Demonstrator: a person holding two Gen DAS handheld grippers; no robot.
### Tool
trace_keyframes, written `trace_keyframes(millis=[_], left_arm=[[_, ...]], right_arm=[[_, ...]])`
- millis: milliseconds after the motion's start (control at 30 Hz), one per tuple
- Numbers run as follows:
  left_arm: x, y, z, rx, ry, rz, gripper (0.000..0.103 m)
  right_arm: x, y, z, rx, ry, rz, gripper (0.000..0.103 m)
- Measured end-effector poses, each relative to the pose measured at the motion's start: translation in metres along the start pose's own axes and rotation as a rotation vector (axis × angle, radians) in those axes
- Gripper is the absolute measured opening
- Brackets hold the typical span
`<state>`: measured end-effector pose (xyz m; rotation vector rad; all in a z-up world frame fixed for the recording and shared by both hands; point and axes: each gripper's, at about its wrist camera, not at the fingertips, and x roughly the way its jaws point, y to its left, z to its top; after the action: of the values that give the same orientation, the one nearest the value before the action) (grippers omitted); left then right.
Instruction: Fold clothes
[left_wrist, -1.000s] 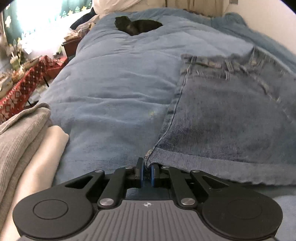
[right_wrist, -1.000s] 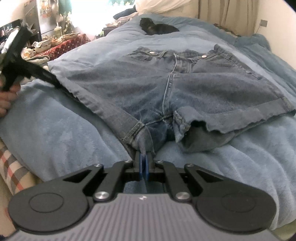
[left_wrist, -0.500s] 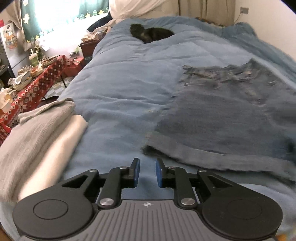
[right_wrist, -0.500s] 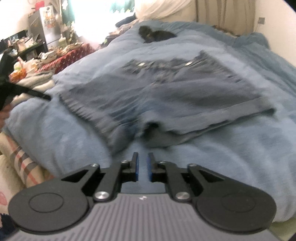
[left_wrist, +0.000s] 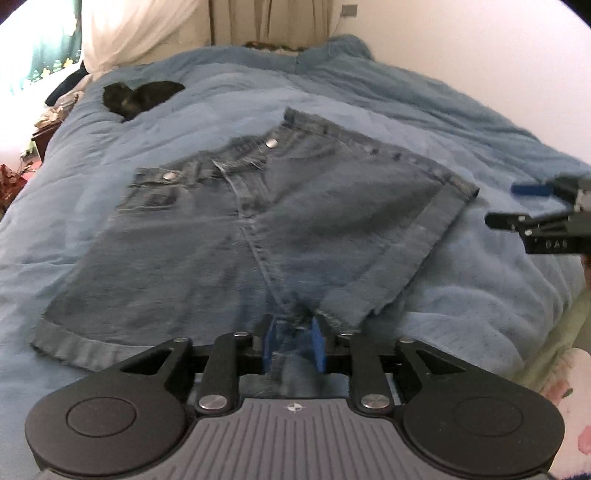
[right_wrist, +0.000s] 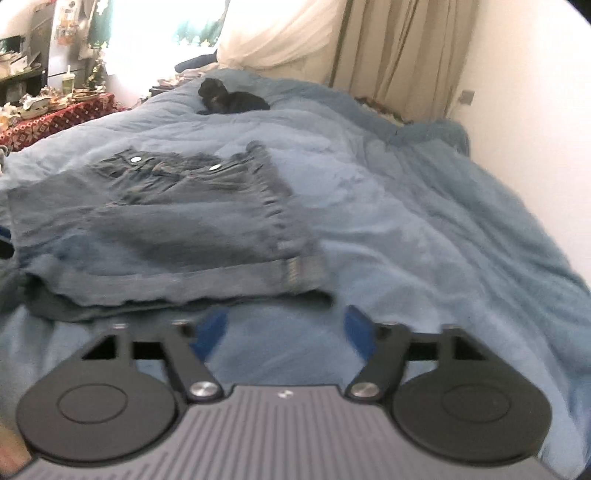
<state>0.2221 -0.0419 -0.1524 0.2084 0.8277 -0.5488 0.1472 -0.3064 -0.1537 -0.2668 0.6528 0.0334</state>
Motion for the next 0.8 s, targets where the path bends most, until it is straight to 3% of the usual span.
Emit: trace_keyframes(millis=[167,200,300,367,567,700,800], left_arm=[[0.010,-0.009,0.002,0.001,0.020,0.029,0.031],[0.009,-0.011,0.002,0.003,0.017,0.042,0.041],[0.008,-0.013,0.002,-0.001,-0.003,0.069,0.057],[0.007,-0.012,0.000,-0.011,-0.013,0.083,0.060],[0.007,-0.013,-0.005,0.006,-0.019,-0.022,0.061],[0.000,-0.031,-0.011,0.105,-0.054,0.062,0.061],[-0.002,-0.040,-0.012,0.137,-0.067,0.058,0.057]], right_arm=[[0.022,-0.009,0.001,-0.045,-0.019,-0.004,0.102],[0.025,-0.008,0.001,-0.052,-0.018,0.022,0.102],[0.035,-0.005,0.001,-0.067,0.000,0.043,0.102],[0.037,-0.003,0.000,-0.088,-0.006,0.045,0.102],[0.040,-0.009,0.004,-0.083,0.024,0.086,0.102],[0.040,-0.008,0.003,-0.112,0.010,0.061,0.090],[0.039,-0.009,0.003,-0.138,0.004,0.047,0.077]])
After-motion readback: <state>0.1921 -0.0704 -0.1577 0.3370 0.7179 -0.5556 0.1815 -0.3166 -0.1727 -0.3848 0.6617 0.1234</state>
